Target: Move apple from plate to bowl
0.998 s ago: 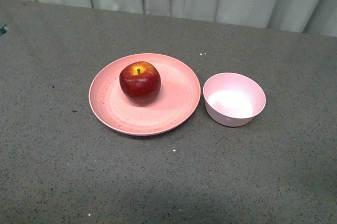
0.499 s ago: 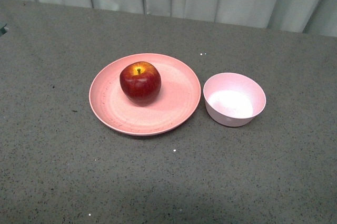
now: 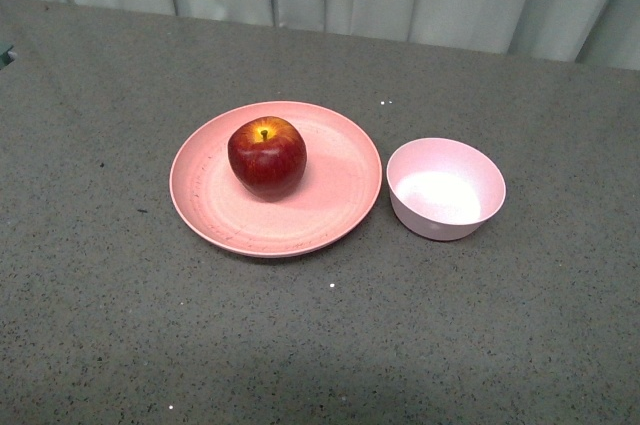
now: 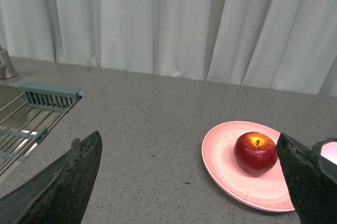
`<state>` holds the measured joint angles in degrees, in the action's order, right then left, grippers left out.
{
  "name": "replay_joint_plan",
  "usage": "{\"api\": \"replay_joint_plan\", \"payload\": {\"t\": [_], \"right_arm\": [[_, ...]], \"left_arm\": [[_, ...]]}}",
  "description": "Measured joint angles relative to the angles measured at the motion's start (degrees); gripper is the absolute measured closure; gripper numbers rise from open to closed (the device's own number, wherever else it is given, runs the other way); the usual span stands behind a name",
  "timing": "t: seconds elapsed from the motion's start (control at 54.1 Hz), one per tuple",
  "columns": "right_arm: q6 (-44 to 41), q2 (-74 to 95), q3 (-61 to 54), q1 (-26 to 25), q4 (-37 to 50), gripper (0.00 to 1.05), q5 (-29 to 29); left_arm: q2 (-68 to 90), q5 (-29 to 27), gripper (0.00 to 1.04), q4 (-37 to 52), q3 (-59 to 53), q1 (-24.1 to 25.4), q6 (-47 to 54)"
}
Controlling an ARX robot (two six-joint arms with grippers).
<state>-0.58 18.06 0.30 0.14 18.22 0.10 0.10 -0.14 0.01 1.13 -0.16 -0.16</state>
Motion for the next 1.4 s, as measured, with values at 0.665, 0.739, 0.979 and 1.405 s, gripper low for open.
{"api": "replay_joint_plan", "payload": {"t": [0.665, 0.739, 0.979, 1.405], "right_arm": [[0.0, -17.66, 0.04, 0.0, -17.86, 1.04, -0.13], [-0.02, -17.77, 0.04, 0.0, -18.1, 1.04, -0.11], [-0.02, -17.81, 0.04, 0.0, -18.14, 0.73, -0.13], [0.07, -17.81, 0.04, 0.0, -18.18, 0.1, -0.13]], "left_arm": [[-0.02, 0.0, 0.07, 0.0, 0.0, 0.0, 0.0], [-0.02, 0.0, 0.07, 0.0, 0.0, 0.0, 0.0], [-0.02, 0.0, 0.07, 0.0, 0.0, 0.0, 0.0], [41.18, -4.85, 0.07, 20.59, 6.86, -0.52, -7.52]]}}
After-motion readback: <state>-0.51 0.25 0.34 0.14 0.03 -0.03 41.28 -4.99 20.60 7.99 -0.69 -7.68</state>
